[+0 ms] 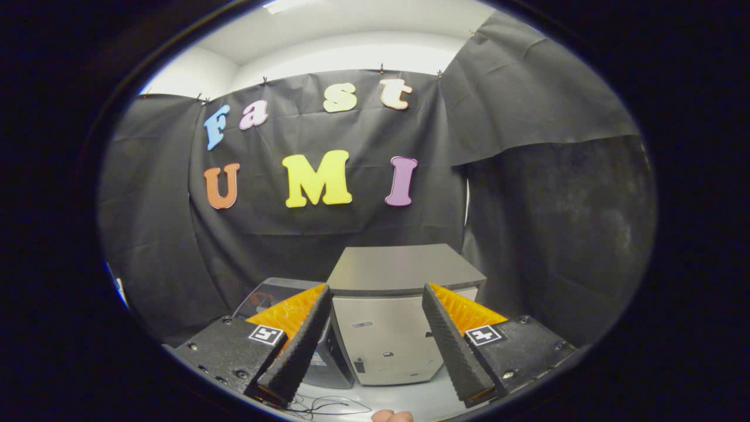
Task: Put the clothes into the washing machine and then close the washing machine lid.
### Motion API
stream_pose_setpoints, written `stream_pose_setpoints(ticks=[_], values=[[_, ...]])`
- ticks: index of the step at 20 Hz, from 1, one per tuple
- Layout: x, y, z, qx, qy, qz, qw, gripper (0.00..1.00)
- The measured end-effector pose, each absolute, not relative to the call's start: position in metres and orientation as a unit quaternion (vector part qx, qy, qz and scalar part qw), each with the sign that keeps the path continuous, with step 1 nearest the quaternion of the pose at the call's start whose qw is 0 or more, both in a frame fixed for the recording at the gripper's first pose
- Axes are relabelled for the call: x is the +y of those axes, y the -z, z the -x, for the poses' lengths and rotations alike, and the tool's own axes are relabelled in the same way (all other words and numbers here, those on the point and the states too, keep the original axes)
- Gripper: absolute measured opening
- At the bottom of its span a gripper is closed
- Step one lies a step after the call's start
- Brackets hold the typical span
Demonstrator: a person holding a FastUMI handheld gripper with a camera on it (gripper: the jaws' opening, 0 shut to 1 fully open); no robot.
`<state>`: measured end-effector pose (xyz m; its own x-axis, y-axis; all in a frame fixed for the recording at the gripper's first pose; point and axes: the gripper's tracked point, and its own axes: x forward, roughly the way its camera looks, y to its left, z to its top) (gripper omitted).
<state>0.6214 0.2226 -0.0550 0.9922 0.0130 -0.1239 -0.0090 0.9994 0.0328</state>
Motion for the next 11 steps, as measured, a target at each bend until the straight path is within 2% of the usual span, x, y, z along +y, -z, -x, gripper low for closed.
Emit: stream_pose_setpoints(ticks=[11], values=[[0.2208, 0.0520, -0.6245, 0.057, 0.002, -0.017, 0.998, 0.98]])
